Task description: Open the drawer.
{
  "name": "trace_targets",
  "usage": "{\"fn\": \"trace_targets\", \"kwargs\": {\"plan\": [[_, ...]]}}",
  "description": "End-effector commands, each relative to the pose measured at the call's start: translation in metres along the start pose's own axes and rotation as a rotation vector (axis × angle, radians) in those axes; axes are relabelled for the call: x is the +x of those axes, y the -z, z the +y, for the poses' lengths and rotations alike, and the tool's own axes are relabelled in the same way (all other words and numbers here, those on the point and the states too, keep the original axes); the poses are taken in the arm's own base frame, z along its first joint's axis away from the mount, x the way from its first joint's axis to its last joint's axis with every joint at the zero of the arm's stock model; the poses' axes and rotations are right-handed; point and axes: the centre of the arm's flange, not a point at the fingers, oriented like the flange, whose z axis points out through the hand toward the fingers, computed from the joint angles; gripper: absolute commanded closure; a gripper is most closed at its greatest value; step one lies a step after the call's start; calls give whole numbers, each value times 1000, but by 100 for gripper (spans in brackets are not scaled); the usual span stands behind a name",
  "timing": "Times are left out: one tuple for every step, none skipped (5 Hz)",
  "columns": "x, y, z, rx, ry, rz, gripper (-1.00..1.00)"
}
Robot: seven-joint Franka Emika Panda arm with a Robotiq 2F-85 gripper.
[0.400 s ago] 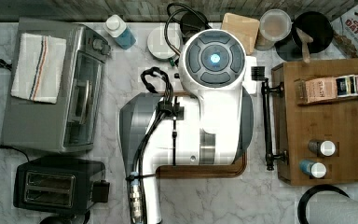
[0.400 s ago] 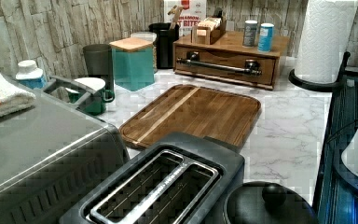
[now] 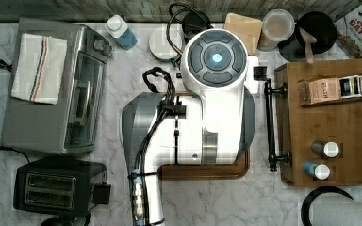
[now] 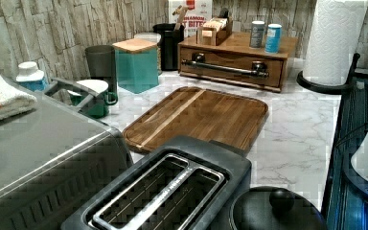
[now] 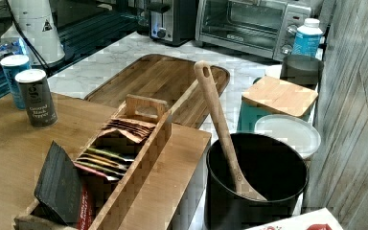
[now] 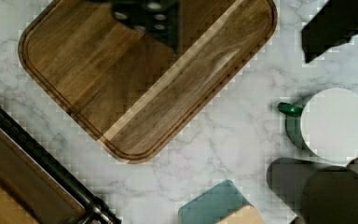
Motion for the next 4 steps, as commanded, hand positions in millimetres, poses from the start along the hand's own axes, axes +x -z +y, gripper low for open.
{"fn": "trace_targets", "kwargs": {"plan": [[-6, -3, 22, -14, 229, 10, -100], [0, -25, 63, 6, 444, 24, -100], [9, -47, 98, 15, 613, 37, -100], [18, -71, 121, 4, 711, 43, -100]]}}
